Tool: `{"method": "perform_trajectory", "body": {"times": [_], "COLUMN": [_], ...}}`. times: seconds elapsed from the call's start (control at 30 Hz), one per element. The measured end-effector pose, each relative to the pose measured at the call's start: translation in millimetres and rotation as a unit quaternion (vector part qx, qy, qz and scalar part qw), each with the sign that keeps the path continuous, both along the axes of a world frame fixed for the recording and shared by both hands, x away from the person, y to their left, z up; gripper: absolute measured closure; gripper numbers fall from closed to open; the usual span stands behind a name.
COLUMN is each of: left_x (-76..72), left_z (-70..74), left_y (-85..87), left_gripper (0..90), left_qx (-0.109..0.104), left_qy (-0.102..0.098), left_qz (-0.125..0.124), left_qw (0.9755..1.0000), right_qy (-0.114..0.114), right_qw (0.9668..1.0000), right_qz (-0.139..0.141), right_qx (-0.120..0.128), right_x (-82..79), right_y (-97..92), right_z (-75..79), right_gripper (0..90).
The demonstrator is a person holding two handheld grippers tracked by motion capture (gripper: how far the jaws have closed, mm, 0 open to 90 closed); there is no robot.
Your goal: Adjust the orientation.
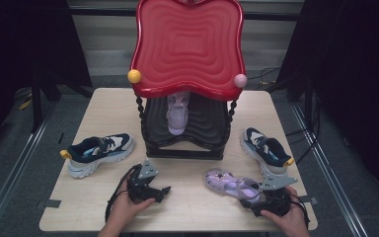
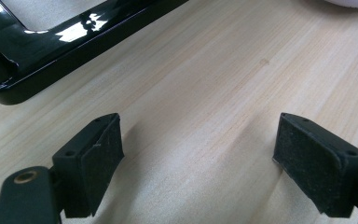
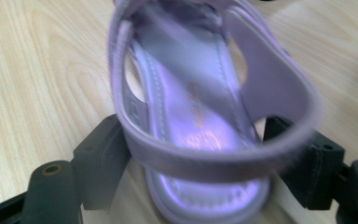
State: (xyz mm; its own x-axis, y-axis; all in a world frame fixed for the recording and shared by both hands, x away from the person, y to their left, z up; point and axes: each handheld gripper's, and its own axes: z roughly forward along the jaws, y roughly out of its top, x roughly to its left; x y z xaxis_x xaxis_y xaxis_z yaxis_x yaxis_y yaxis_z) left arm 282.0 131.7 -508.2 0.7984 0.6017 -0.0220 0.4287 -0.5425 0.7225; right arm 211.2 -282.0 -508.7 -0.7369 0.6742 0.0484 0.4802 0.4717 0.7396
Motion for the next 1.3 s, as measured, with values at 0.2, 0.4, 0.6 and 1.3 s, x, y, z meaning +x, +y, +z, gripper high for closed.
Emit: {"method": "perform_trajectory", "body": {"times": [0.2, 0.4, 0.6, 1.3], "left_x": [0.2, 0.2, 0.3, 0.3], "left_z": [0.0, 0.0, 0.0, -0.1], "left_y": [-0.1, -0.2, -0.3, -0.4], "left_gripper": [14.9, 14.9, 14.9, 14.9], "left_qx": [0.000, 0.000, 0.000, 0.000], "left_qy": [-0.001, 0.000, 0.000, 0.000], "left_qz": [0.000, 0.001, 0.002, 0.002], "left_qw": [1.0000, 1.0000, 1.0000, 1.0000], "right_qy": [-0.008, -0.009, -0.002, -0.006], "right_qw": [0.9999, 0.9999, 0.9999, 1.0000], "right_qz": [0.009, 0.003, 0.010, 0.000], "right_qx": [-0.005, -0.003, 0.003, -0.003], "right_x": [3.2, -2.7, 0.3, -5.1], "right_y": [6.3, 7.7, 8.4, 10.2], "right_z": [0.0, 0.4, 0.0, 0.3], "right_gripper": [29.5, 32.4, 25.3, 27.5]}}
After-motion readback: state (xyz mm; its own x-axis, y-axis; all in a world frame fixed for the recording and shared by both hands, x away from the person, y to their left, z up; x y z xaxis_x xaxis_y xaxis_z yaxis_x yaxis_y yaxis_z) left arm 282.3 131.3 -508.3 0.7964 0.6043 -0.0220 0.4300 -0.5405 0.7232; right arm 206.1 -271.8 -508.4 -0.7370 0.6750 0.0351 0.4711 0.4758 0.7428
